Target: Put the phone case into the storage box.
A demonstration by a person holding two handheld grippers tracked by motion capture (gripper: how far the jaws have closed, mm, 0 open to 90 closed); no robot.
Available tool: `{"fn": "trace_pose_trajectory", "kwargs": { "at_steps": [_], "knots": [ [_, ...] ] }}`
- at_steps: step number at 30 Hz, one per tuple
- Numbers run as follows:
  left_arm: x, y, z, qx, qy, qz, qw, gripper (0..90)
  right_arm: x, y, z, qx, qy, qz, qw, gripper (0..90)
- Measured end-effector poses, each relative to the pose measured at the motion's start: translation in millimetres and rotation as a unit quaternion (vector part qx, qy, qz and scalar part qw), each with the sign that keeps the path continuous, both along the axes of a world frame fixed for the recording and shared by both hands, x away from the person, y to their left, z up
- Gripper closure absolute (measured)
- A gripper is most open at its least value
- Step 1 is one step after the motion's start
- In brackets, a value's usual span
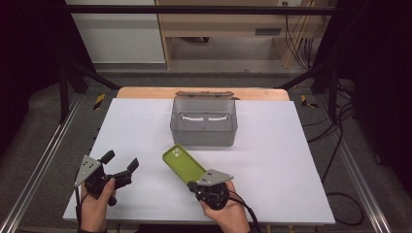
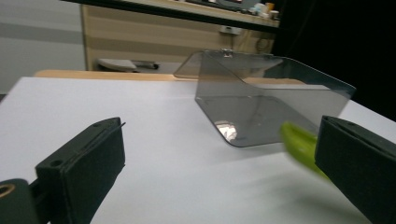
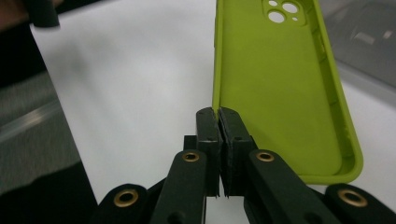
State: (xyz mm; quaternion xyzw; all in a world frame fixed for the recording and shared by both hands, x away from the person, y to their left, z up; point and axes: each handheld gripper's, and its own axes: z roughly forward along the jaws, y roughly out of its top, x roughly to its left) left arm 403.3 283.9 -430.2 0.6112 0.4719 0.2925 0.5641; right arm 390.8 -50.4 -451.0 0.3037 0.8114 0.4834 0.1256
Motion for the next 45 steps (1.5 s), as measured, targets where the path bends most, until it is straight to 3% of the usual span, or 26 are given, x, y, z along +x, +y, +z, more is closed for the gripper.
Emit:
{"fn": "trace_pose_trajectory", "kwargs": {
  "at_steps": [3, 5, 8, 9, 11, 13, 16, 19, 21, 24, 32, 34, 38, 42, 44, 45],
  "knots": [
    [-2.4, -13.0, 7.0, -0.001, 0.003, -0.011, 0.9999, 1.5, 0.9, -15.3, 2.8, 0.044, -0.014, -0.02, 0.9987, 87.9],
    [-3.8, -23.9, 11.9, 0.009, 0.002, -0.026, 0.9996, 1.5, 5.0, -28.2, 8.3, 0.085, -0.024, -0.038, 0.9954, 87.9],
    [-3.2, -41.5, 18.9, 0.016, -0.001, -0.049, 0.9987, 1.5, 8.2, -34.7, 13.5, 0.101, -0.029, -0.049, 0.9932, 87.9],
    [-0.5, -52.9, 24.2, 0.016, -0.004, -0.058, 0.9982, 1.5, 12.6, -39.5, 18.3, 0.118, -0.03, -0.06, 0.9907, 87.9],
    [1.9, -58.7, 27.3, 0.016, -0.006, -0.061, 0.998, 1.5, 15.4, -41.2, 20.4, 0.126, -0.031, -0.064, 0.9895, 87.9],
    [8.8, -71.0, 33.5, 0.022, -0.01, -0.067, 0.9975, 1.6, 25.1, -44.0, 25.2, 0.158, -0.033, -0.073, 0.9842, 87.9],
    [19.7, -85.9, 43.1, 0.013, -0.01, -0.074, 0.9971, 1.8, 30.8, -43.3, 27.3, 0.172, -0.034, -0.078, 0.9813, 87.9],
    [29.2, -95.5, 51.1, 0.004, -0.012, -0.072, 0.9973, 2.1, 41.3, -38.2, 27.6, 0.202, -0.033, -0.085, 0.9752, 87.9],
    [34.6, -98.1, 56.0, -0.008, -0.012, -0.067, 0.9976, 2.1, 43.2, -36.1, 27.3, 0.207, -0.035, -0.086, 0.974, 87.9],
    [38.9, -100.9, 63.2, -0.009, -0.02, -0.073, 0.9971, 2.0, 47.4, -29.3, 26.3, 0.205, -0.049, -0.092, 0.9732, 87.9],
    [41.6, -114.4, 71.4, -0.02, -0.022, -0.078, 0.9965, 2.9, 46.9, -8.8, 26.9, 0.248, -0.05, -0.087, 0.9634, 87.9],
    [40.9, -118.1, 71.6, -0.013, -0.024, -0.074, 0.9969, 5.6, 44.2, -3.2, 28.2, 0.258, -0.05, -0.085, 0.9611, 87.8],
    [38.7, -122.6, 73.2, -0.007, -0.035, -0.063, 0.9974, 10.7, 39.1, 5.5, 30.2, 0.263, -0.053, -0.077, 0.9602, 87.9],
    [39.6, -124.5, 71.8, -0.019, -0.021, -0.063, 0.9976, 14.9, 37.8, 9.1, 30.6, 0.263, -0.052, -0.074, 0.9606, 87.8],
    [39.6, -124.7, 71.0, -0.024, -0.019, -0.059, 0.9978, 25.5, 36.0, 11.2, 31.5, 0.264, -0.057, -0.074, 0.9602, 87.8],
    [39.4, -124.5, 70.8, -0.026, -0.018, -0.059, 0.9978, 25.5, 36.0, 11.2, 31.5, 0.264, -0.057, -0.074, 0.9602, 87.8]
  ]
}}
